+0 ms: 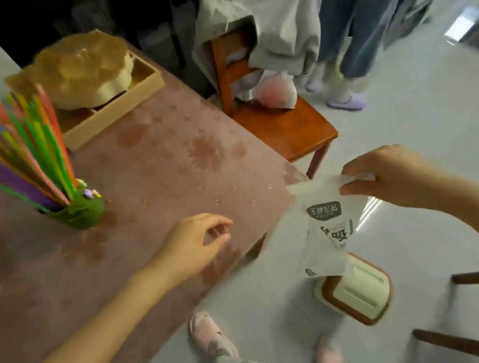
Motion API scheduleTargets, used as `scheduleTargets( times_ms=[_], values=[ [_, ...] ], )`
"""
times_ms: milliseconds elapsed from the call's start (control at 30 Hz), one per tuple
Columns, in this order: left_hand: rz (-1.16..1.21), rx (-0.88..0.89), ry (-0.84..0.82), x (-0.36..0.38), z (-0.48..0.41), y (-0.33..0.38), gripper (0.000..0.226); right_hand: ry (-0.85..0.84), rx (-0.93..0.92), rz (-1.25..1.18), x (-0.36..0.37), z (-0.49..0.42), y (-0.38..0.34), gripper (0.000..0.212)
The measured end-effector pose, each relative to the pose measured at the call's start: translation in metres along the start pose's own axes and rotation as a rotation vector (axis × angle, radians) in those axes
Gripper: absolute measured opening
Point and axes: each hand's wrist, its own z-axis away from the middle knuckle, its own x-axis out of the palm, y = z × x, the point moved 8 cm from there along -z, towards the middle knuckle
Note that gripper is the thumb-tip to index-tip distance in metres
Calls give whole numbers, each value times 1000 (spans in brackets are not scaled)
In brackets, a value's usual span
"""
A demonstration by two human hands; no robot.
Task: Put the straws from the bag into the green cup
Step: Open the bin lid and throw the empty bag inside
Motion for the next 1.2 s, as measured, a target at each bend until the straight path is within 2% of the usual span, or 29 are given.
scheduleTargets(
  times_ms=[133,267,433,567,667,733,867,1000,1100,1200],
  values=[
    [-46,52,-158,132,-33,40,25,195,139,59,29,54,112,5],
    [-256,71,-383,277,-63,50,36,279,269,59,88,96,215,8],
    [-467,164,-630,429,-96,51,33,258,422,-4,181,135,315,2],
    [-541,185,-740,527,-127,31,25,300,529,-51,244,158,373,5],
    [-677,150,-826,590,-148,0,35,317,602,-98,281,173,404,9],
    [-661,-16,-858,621,-159,-27,40,317,631,-123,301,179,421,13],
    [-344,-428,-795,670,-172,-73,45,328,645,-172,326,184,442,16],
    [-42,-909,-573,702,-172,-109,83,322,675,-234,347,184,460,21],
    [46,-1061,-539,725,-166,-123,86,306,678,-262,364,182,469,22],
    [61,-1082,-543,741,-160,-133,63,278,635,-273,378,175,473,20]
  ],
)
